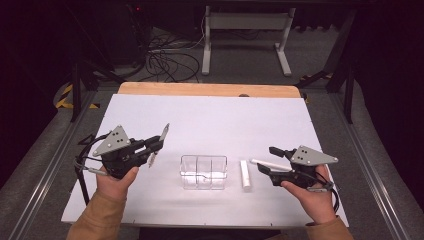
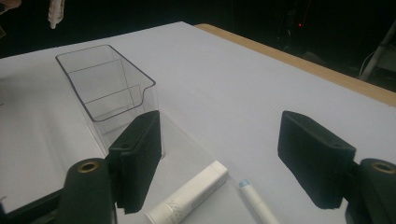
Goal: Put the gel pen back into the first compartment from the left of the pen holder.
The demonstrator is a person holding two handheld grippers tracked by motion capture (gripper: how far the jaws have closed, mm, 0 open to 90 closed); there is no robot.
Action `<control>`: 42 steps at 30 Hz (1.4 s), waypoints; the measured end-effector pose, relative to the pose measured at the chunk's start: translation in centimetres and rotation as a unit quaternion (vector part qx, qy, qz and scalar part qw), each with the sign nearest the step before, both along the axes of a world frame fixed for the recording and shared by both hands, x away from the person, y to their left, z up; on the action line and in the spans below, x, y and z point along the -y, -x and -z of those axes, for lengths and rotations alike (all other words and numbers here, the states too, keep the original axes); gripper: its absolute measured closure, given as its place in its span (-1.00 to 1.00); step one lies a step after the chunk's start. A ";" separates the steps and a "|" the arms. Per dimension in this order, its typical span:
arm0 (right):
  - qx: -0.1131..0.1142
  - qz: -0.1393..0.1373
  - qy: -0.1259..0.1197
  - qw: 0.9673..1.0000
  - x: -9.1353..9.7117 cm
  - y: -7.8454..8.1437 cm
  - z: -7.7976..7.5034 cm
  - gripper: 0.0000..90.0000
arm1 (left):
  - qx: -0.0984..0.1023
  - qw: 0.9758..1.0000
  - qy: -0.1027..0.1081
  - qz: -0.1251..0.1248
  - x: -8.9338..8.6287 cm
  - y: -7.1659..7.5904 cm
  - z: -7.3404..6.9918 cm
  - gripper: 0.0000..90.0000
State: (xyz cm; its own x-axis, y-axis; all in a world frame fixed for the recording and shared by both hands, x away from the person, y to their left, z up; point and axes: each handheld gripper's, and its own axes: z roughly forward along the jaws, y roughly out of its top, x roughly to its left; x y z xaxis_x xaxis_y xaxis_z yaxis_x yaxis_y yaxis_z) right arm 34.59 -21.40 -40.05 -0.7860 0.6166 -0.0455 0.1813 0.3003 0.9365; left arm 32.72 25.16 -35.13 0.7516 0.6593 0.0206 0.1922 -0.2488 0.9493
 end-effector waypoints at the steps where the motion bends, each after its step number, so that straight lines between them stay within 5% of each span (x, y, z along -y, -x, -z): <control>1: 0.000 0.000 0.000 1.000 0.0 0.0 0.0 -0.32 | 0.002 1.000 0.000 0.001 0.1 0.0 0.0 0.76; 12: 0.000 0.000 0.000 1.000 0.0 0.0 0.0 -0.32 | 0.015 0.999 0.022 0.036 1.3 -0.2 -0.1 0.76; 24: 0.000 -0.002 0.002 1.000 -0.1 0.0 0.1 -0.32 | 0.007 0.996 0.051 0.074 3.5 -1.0 0.4 0.75; 42: -0.001 -0.004 0.004 1.000 -0.2 0.1 0.2 -0.32 | 0.014 0.992 0.063 0.106 6.3 -1.5 1.8 0.75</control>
State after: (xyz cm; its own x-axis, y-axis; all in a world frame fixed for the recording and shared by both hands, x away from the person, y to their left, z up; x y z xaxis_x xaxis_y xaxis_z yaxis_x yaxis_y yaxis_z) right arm 34.49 -21.20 -40.21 -0.7914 0.6094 -0.0491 0.1804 0.3094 0.9336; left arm 34.22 18.86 -36.92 0.8740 0.4850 -0.0296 0.1219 -0.1598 0.9796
